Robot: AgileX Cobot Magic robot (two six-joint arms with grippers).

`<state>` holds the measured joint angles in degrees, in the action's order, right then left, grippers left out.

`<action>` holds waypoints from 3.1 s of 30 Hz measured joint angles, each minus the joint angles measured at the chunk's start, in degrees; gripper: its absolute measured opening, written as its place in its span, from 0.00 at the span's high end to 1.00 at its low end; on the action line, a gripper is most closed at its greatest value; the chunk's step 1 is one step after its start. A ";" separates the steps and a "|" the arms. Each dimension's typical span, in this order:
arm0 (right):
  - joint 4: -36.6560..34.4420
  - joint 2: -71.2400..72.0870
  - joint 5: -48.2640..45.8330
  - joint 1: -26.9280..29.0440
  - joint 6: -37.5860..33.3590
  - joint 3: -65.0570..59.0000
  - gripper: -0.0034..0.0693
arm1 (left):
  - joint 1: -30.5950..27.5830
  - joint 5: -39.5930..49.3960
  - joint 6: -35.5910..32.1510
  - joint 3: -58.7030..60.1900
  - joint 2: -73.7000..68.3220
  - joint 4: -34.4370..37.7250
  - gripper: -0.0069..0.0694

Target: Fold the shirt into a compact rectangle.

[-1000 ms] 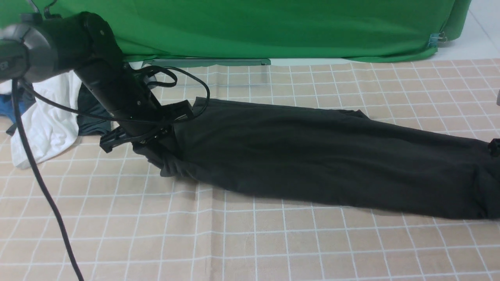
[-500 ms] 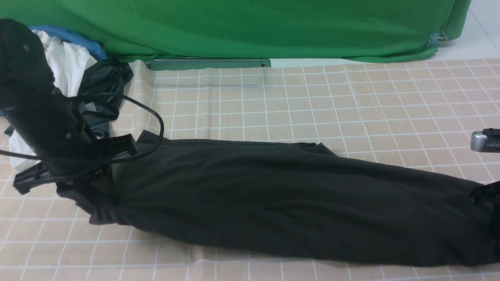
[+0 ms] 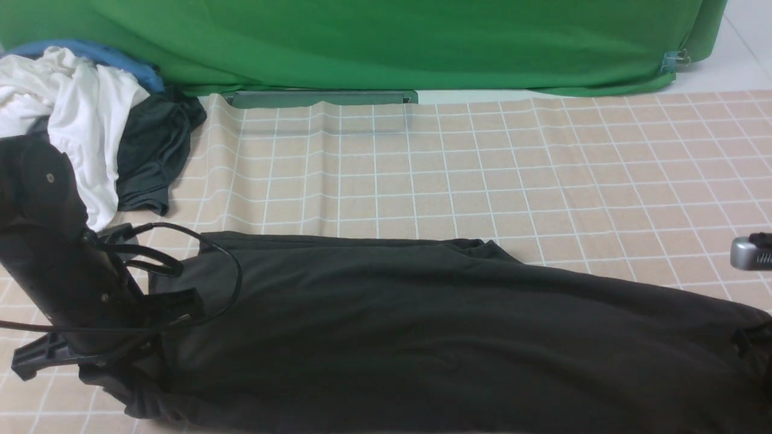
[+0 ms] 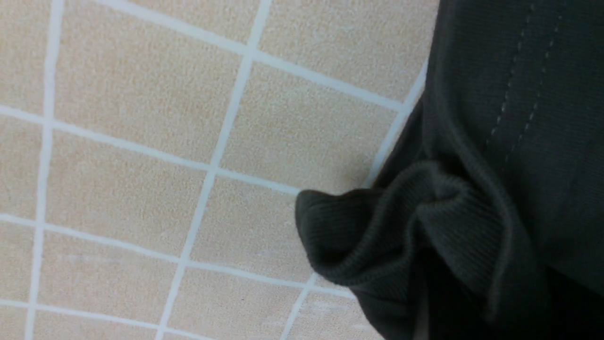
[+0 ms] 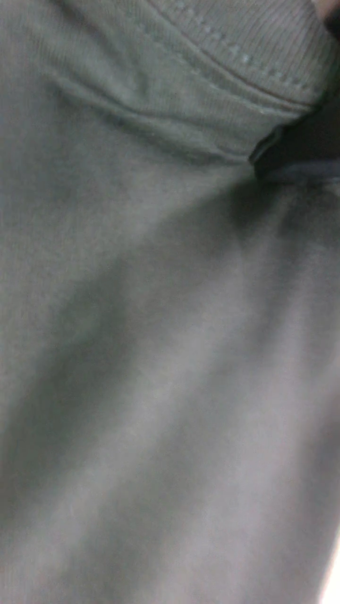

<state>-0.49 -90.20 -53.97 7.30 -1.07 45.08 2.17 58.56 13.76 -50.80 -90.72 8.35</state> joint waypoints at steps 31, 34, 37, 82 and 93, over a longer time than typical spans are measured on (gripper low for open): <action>1.03 -0.05 -1.65 -0.05 -1.54 1.79 0.81 | -0.06 4.80 -4.25 -31.81 -0.18 0.92 0.75; 0.91 0.29 -7.08 -1.85 -1.56 5.50 0.81 | -0.20 3.37 -6.44 -33.42 -0.18 0.92 0.88; 1.19 1.64 -9.77 -5.96 -0.77 9.56 0.81 | -1.00 2.76 -6.79 -36.43 -0.12 0.92 0.89; -1.89 -32.95 18.91 -71.50 24.45 63.17 0.29 | -13.25 10.71 -14.56 -46.25 0.40 11.69 0.89; -1.63 -23.62 -7.33 -60.31 16.28 63.17 0.87 | -13.38 11.09 -16.58 -46.25 0.40 11.63 0.89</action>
<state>-2.12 -113.82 -61.31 -53.01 15.21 108.24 -11.21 69.64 -2.82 -97.05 -90.33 19.99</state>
